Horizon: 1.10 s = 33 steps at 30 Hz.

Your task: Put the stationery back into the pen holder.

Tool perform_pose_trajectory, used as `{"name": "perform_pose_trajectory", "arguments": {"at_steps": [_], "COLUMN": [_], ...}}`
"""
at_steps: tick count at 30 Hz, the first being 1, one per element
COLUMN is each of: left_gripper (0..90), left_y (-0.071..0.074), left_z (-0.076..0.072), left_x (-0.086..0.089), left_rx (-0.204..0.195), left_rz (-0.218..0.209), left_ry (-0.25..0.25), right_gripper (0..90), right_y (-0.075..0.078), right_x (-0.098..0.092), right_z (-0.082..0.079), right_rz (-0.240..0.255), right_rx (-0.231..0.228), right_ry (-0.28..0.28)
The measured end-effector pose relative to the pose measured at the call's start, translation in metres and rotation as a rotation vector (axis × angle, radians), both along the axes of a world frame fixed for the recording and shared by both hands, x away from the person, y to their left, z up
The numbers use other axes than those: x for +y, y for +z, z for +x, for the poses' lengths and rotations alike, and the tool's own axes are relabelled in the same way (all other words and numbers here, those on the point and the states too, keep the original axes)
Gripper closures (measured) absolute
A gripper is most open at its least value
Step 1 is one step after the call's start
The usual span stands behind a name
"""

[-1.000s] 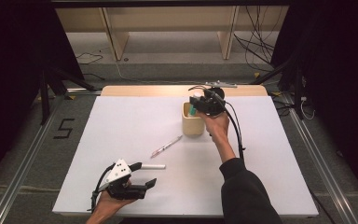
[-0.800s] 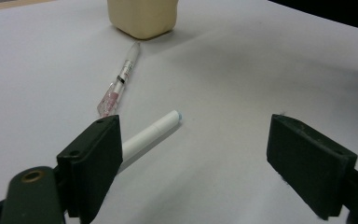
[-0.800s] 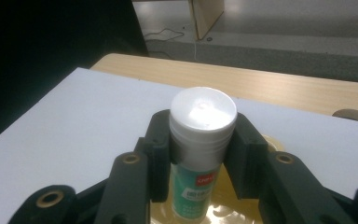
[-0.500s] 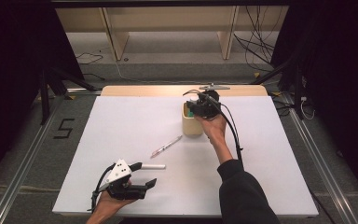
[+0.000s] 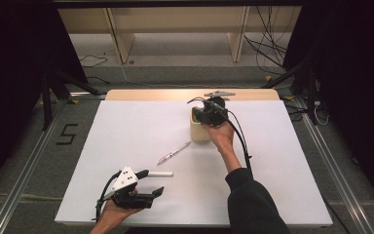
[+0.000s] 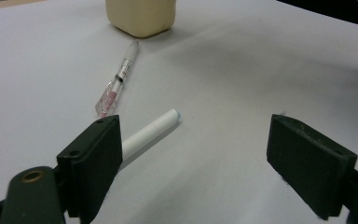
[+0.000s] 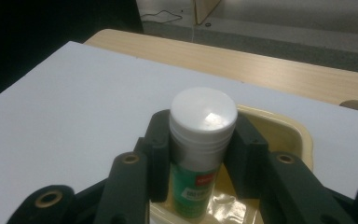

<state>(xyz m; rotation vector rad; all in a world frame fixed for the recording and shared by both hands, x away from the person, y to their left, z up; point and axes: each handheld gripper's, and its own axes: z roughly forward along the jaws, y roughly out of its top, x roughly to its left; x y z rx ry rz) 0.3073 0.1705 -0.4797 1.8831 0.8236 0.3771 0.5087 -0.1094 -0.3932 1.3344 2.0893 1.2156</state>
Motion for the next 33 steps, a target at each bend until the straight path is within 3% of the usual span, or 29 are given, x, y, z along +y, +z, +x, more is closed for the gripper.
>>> {"name": "perform_pose_trajectory", "arguments": {"at_steps": [4,8,12,24,33], "left_gripper": [18.0,18.0,18.0,18.0,18.0], "left_y": [0.000,0.000,0.000,0.000,0.003], "left_z": [0.000,0.000,0.000,0.001,0.004], "left_x": [0.000,0.000,0.000,0.000,0.005], "left_rx": [0.000,0.001,0.001,0.001,0.005], "left_rz": [0.000,-0.001,-0.003,0.001,-0.004], "left_ry": [0.000,0.001,0.003,0.006,0.024], "right_gripper": [63.4,48.6,43.6,39.4,36.2], "right_y": [-0.002,-0.001,0.005,0.018,0.021], "right_x": [0.000,-0.002,-0.007,-0.028,-0.048], "right_z": [0.000,-0.002,-0.004,-0.018,-0.046], "right_rz": [0.000,0.017,0.001,0.069,0.127], "right_rx": [0.015,0.016,-0.011,-0.042,-0.078], "right_ry": [0.001,0.012,0.009,0.022,0.079]}}
